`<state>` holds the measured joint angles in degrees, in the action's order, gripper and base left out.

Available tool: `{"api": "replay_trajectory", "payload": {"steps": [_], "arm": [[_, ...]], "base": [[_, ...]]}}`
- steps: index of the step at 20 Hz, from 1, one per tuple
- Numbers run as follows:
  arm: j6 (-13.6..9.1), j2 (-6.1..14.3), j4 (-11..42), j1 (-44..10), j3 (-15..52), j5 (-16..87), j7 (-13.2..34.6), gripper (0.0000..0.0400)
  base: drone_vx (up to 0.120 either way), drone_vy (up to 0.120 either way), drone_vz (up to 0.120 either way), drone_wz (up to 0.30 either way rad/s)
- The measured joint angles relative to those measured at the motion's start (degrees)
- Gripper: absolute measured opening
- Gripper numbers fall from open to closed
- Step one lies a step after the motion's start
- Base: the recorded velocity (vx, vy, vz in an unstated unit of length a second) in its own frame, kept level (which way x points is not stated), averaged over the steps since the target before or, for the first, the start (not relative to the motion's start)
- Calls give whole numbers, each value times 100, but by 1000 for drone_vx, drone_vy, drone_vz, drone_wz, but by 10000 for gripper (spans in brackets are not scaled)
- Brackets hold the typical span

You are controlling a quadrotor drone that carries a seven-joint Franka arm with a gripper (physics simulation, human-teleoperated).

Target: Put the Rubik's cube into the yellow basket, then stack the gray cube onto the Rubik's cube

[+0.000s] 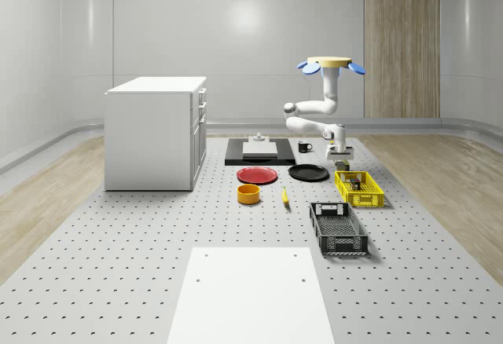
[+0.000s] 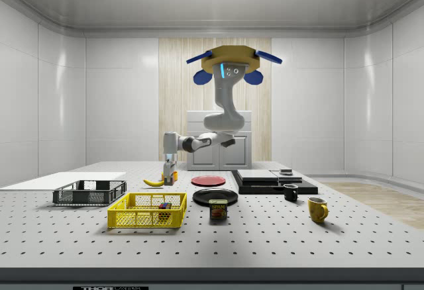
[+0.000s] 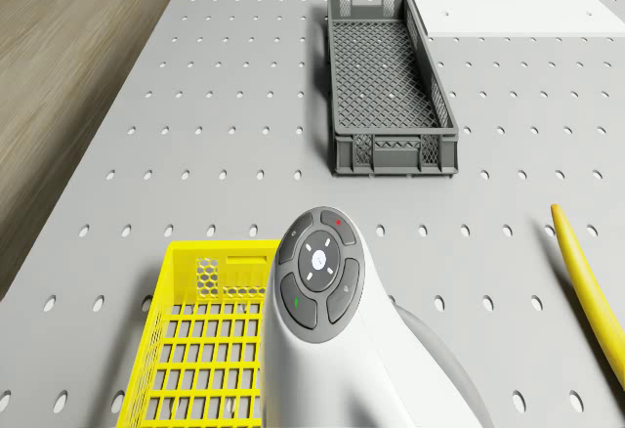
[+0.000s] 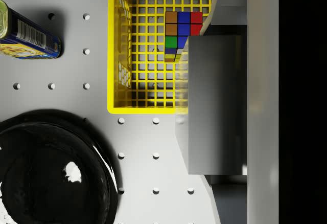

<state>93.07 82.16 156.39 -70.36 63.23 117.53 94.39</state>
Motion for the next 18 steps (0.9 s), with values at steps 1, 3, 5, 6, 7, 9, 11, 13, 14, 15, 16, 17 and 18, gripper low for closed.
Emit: {"api": "replay_trajectory", "payload": {"steps": [1,3,5,6,7,9,11,13,14,15,16,17,18], "arm": [[0,0,0,0,0,0,0,250],[-1,-1,0,0,0,0,0,250],[-1,-1,0,1,0,0,0,250],[-1,-1,0,1,0,0,0,250],[-1,-1,0,1,0,1,0,250],[-2,-1,0,1,0,1,-1,250],[-2,-2,0,1,0,1,-1,250],[-2,-2,0,1,0,1,-1,250],[-2,-2,0,1,0,1,-1,250],[-2,-2,0,2,0,1,-1,250],[-3,-3,0,2,0,1,-1,250],[-3,-3,0,2,0,1,-1,250],[-3,-3,0,2,0,1,-1,250]], "base": [[0,120,0,0],[0,120,0,0],[0,120,0,0],[0,120,0,0],[0,120,0,0],[0,120,0,0],[0,120,0,0],[0,120,0,0],[0,120,0,0],[0,80,0,0],[0,0,0,0],[0,0,0,0],[0,0,0,0]]}}
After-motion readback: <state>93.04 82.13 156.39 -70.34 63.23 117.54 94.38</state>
